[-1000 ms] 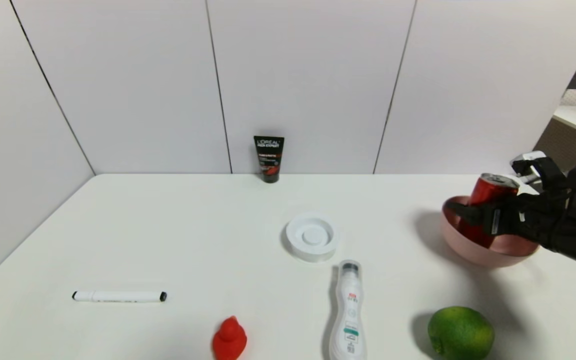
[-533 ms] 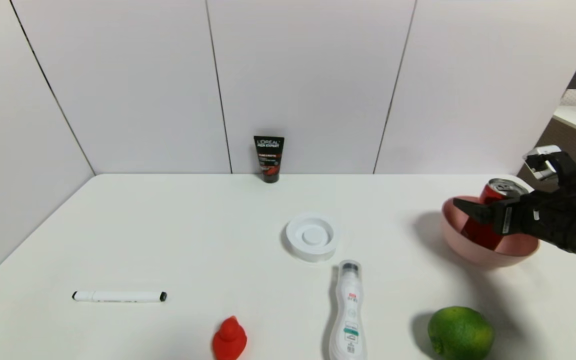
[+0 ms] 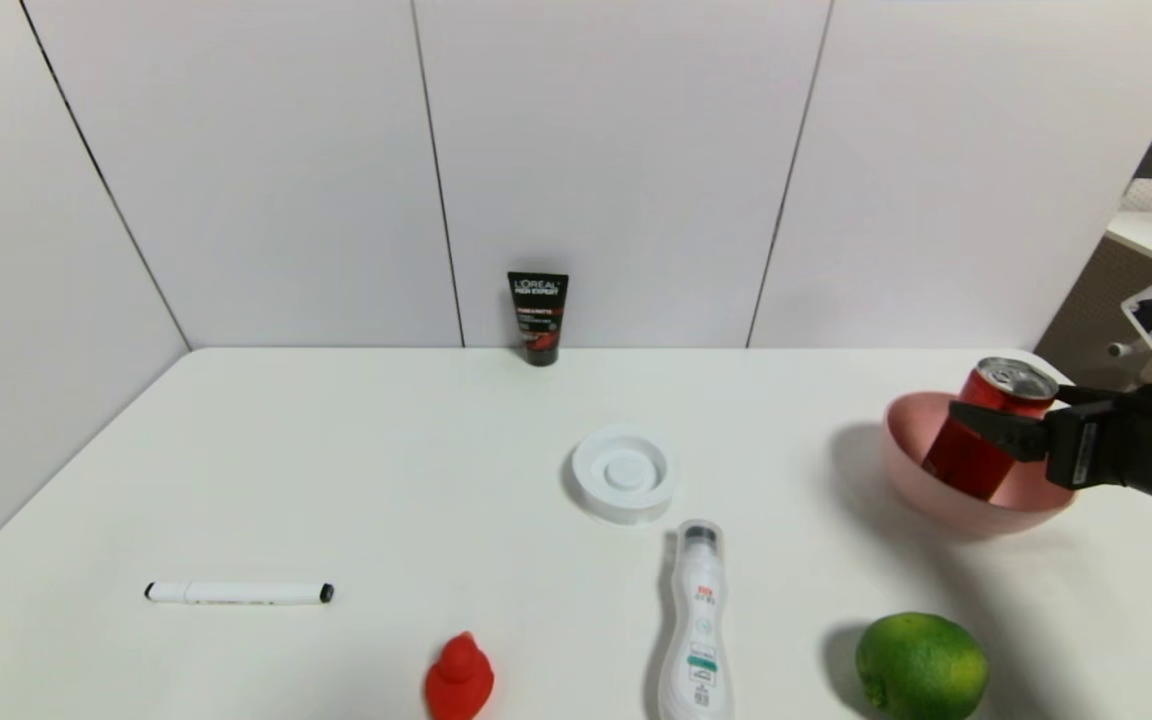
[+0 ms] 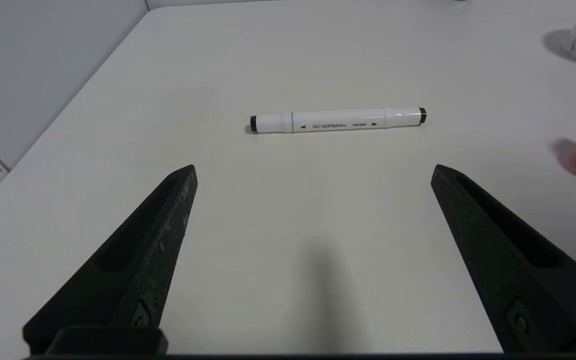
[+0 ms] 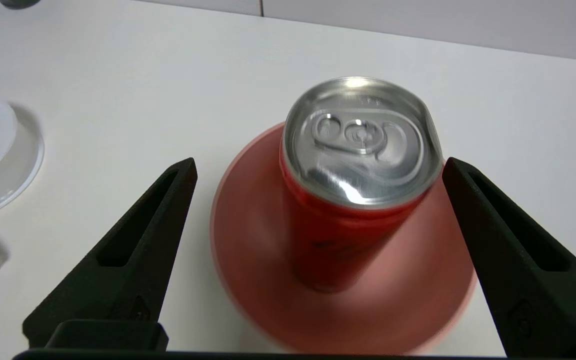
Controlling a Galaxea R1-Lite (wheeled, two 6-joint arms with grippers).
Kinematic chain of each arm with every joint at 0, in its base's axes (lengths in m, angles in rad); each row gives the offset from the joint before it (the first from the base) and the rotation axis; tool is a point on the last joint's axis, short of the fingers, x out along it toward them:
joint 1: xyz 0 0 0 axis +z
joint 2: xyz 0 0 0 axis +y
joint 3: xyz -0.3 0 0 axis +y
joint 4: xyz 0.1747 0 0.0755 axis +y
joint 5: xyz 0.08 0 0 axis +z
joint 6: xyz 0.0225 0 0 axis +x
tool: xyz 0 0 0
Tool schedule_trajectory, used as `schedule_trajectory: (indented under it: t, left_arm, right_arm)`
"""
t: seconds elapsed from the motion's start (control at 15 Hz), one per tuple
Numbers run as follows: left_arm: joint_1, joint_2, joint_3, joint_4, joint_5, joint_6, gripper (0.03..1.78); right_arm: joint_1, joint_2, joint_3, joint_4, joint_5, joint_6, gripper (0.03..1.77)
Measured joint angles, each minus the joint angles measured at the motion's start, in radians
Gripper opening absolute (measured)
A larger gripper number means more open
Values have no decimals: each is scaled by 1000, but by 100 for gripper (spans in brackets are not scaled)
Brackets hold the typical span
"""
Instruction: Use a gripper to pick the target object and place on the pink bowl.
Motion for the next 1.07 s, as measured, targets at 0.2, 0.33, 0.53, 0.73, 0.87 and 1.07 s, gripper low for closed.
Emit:
schedule_trajectory:
  t: [0.2,0.33,0.53,0.73,0.87,1.07]
  left_arm:
    - [0,0,0,0,0,0,169]
    - [0,0,0,0,0,0,169]
    - [0,0,0,0,0,0,169]
    - [0,0,0,0,0,1,169]
    - [0,0,0,0,0,0,169]
    - [0,0,0,0,0,0,169]
  right_arm:
    - [-1,-105,48,42,-1,0,169]
    - [-2,-190,74,106,-1,14,169]
    - [-20,-343,101,244,-2,43,169]
    - [-32,-521,154,367,-19,51,169]
    - [-35,-646,210,409,-47,57,169]
    - [-29,-822,296,428,-69,89,169]
